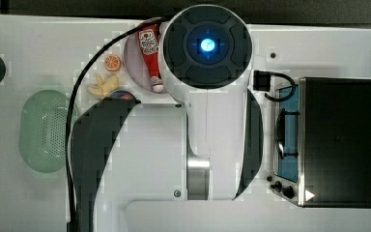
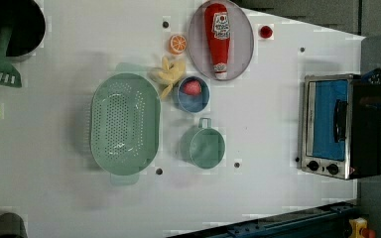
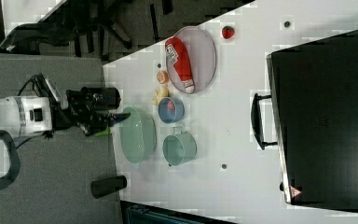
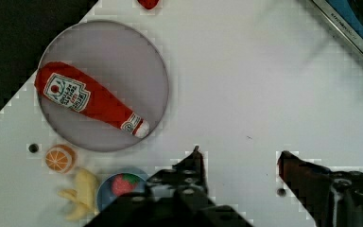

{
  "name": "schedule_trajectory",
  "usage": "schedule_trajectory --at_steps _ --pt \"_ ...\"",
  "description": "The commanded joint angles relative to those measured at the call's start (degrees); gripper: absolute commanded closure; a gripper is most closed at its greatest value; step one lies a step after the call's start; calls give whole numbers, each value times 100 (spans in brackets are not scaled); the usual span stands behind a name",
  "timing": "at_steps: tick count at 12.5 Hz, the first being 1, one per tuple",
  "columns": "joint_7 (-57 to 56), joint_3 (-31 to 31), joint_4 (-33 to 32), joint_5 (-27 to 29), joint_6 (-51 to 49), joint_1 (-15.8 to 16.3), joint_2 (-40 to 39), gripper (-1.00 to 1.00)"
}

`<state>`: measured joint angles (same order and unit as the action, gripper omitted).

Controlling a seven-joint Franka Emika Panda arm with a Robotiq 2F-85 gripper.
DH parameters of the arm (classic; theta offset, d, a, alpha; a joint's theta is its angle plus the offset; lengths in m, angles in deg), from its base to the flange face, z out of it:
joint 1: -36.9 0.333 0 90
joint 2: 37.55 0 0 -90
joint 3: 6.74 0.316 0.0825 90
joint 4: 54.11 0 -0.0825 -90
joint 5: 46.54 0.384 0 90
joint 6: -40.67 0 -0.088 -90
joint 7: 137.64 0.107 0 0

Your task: Flap open oven.

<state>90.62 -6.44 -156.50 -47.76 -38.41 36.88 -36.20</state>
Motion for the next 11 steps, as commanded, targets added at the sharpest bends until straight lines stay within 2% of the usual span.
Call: schedule_trajectory --at_steps 1,3,5,6,11 --pt "-376 202 -677 89 -1072 -654 1501 -58" --pt "-376 202 -676 89 -1070 -654 1502 -99" --pt "-377 203 -676 89 -1070 -654 1502 -100" --pt "-377 202 -676 89 -1070 -653 1501 -90" --pt "-382 134 -694 87 -1070 -660 1483 32"
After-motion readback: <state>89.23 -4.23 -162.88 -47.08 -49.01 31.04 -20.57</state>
